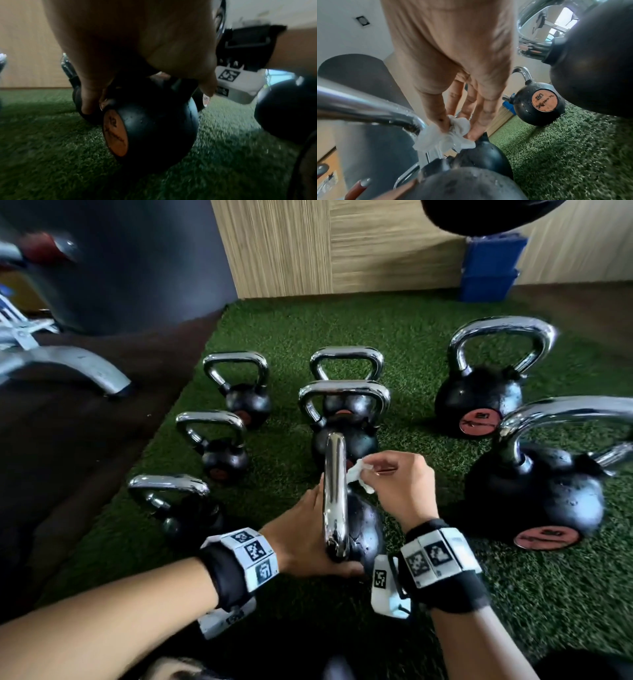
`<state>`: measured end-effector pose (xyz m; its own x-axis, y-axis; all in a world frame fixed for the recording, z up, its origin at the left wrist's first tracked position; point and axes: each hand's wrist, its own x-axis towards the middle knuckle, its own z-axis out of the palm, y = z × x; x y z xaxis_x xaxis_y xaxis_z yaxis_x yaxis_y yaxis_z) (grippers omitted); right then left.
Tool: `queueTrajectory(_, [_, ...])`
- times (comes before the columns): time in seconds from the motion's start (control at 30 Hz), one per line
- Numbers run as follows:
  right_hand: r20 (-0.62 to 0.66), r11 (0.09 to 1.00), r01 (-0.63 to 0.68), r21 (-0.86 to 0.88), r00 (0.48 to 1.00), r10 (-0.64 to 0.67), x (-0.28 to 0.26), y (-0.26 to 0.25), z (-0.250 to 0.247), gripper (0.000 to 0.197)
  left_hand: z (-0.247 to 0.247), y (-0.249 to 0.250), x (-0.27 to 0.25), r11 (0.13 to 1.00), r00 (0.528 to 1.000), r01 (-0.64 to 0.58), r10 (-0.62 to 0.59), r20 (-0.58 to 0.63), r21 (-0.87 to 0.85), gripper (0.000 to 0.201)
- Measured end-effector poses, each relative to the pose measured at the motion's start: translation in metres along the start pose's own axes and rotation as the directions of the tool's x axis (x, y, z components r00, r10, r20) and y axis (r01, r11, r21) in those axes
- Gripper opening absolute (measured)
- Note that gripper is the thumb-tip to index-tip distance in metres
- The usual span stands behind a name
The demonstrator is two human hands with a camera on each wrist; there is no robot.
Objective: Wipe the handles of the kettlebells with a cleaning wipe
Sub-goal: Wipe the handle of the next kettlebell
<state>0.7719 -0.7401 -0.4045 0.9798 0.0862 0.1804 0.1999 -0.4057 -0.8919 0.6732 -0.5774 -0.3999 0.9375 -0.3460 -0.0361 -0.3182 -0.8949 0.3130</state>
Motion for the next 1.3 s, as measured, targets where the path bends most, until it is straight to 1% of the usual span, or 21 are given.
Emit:
queueTrajectory(0.07, [0.033, 1.000, 0.008, -0.026, 0.999, -0.007, 0.004, 0.001, 0.009, 0.015, 0.002, -0.002, -0.001, 0.996, 0.993, -0.071, 0.067, -0.099, -0.044, 0.078])
queueTrajectory(0.13, [0.044, 1.000, -0.013, -0.022, 0.999, 0.014, 0.009, 0.003, 0.015, 0.023, 0.001, -0.007, -0.003, 0.987, 0.988, -0.100, 0.084, -0.127, -0.122, 0.061])
queueTrajectory(0.2, [0.037, 0.998, -0.056, 0.004, 0.998, 0.056, 0.011, 0.008, 0.016, 0.032, -0.007, -0.013, -0.005, 0.966, 0.982, -0.167, 0.146, -0.116, -0.199, 0.043])
queueTrajectory(0.27, [0.051, 0.989, -0.118, 0.091, 0.992, 0.113, 0.009, 0.015, 0.017, 0.030, -0.017, -0.021, -0.001, 0.952, 0.962, -0.271, 0.264, -0.067, -0.145, 0.032])
queueTrajectory(0.3, [0.072, 0.979, -0.151, 0.138, 0.987, 0.142, 0.007, 0.018, 0.016, 0.026, -0.020, -0.023, 0.000, 0.953, 0.960, -0.279, 0.278, -0.019, -0.122, 0.030])
queueTrajectory(0.37, [0.106, 0.963, -0.187, 0.191, 0.980, 0.170, 0.002, 0.018, 0.017, 0.017, -0.022, -0.026, 0.002, 0.951, 0.956, -0.288, 0.292, 0.020, -0.116, 0.028])
queueTrajectory(0.43, [0.076, 0.967, -0.169, 0.192, 0.985, 0.157, 0.004, 0.014, 0.018, 0.016, -0.017, -0.029, 0.002, 0.952, 0.963, -0.264, 0.270, 0.015, -0.152, 0.032])
queueTrajectory(0.5, [-0.014, 0.984, -0.089, 0.153, 0.996, 0.092, 0.008, 0.006, 0.020, 0.021, -0.016, -0.030, 0.003, 0.947, 0.974, -0.212, 0.226, 0.032, -0.240, 0.034])
queueTrajectory(0.53, [-0.069, 0.991, -0.031, 0.134, 0.997, 0.040, 0.009, 0.001, 0.020, 0.023, -0.016, -0.029, 0.004, 0.944, 0.977, -0.186, 0.207, 0.051, -0.272, 0.030])
queueTrajectory(0.6, [-0.149, 0.993, 0.067, 0.093, 0.987, -0.053, 0.009, -0.005, 0.021, 0.025, -0.014, -0.028, 0.003, 0.948, 0.981, -0.111, 0.152, 0.120, -0.298, 0.034])
queueTrajectory(0.63, [-0.159, 0.993, 0.091, 0.078, 0.984, -0.078, 0.007, -0.007, 0.021, 0.027, -0.013, -0.029, 0.003, 0.943, 0.981, -0.073, 0.127, 0.146, -0.325, 0.032])
queueTrajectory(0.67, [-0.150, 0.993, 0.097, 0.073, 0.985, -0.086, 0.006, -0.008, 0.020, 0.027, -0.010, -0.030, 0.002, 0.938, 0.986, -0.059, 0.108, 0.128, -0.341, 0.025])
queueTrajectory(0.7, [-0.129, 0.993, 0.092, 0.076, 0.988, -0.082, 0.005, -0.009, 0.017, 0.027, -0.008, -0.032, 0.001, 0.937, 0.993, -0.048, 0.083, 0.088, -0.345, 0.026])
queueTrajectory(0.73, [-0.107, 0.993, 0.087, 0.081, 0.991, -0.078, 0.004, -0.010, 0.015, 0.028, -0.008, -0.031, 0.000, 0.938, 0.995, -0.058, 0.082, 0.057, -0.341, 0.031])
queueTrajectory(0.8, [-0.101, 0.991, 0.119, 0.064, 0.989, -0.113, 0.005, -0.014, 0.011, 0.028, -0.011, -0.029, 0.001, 0.938, 0.990, -0.095, 0.125, 0.068, -0.333, 0.021])
queueTrajectory(0.87, [-0.140, 0.971, 0.237, 0.014, 0.962, -0.233, 0.002, -0.022, 0.009, 0.031, -0.011, -0.030, 0.002, 0.948, 0.987, -0.085, 0.123, 0.105, -0.307, 0.020])
queueTrajectory(0.93, [-0.182, 0.930, 0.367, -0.024, 0.913, -0.365, -0.007, -0.030, 0.007, 0.033, -0.008, -0.031, 0.001, 0.963, 0.991, -0.104, 0.122, 0.057, -0.250, 0.030])
queueTrajectory(1.03, [-0.158, 0.852, 0.518, -0.076, 0.838, -0.523, -0.031, -0.033, 0.006, 0.029, -0.002, -0.034, -0.001, 0.961, 0.996, -0.059, 0.075, 0.049, -0.269, 0.037])
queueTrajectory(1.13, [-0.118, 0.822, 0.564, -0.075, 0.814, -0.569, -0.050, -0.033, 0.003, 0.029, -0.004, -0.031, -0.001, 0.950, 0.998, -0.035, 0.050, 0.041, -0.311, 0.036])
queueTrajectory(1.2, [-0.115, 0.827, 0.561, -0.048, 0.819, -0.562, -0.048, -0.035, 0.001, 0.027, -0.007, -0.029, -0.002, 0.947, 0.997, -0.030, 0.051, 0.055, -0.321, 0.039])
queueTrajectory(1.3, [-0.110, 0.843, 0.537, -0.041, 0.836, -0.538, -0.044, -0.042, -0.003, 0.029, -0.005, -0.028, -0.002, 0.946, 0.996, -0.040, 0.062, 0.057, -0.323, 0.034])
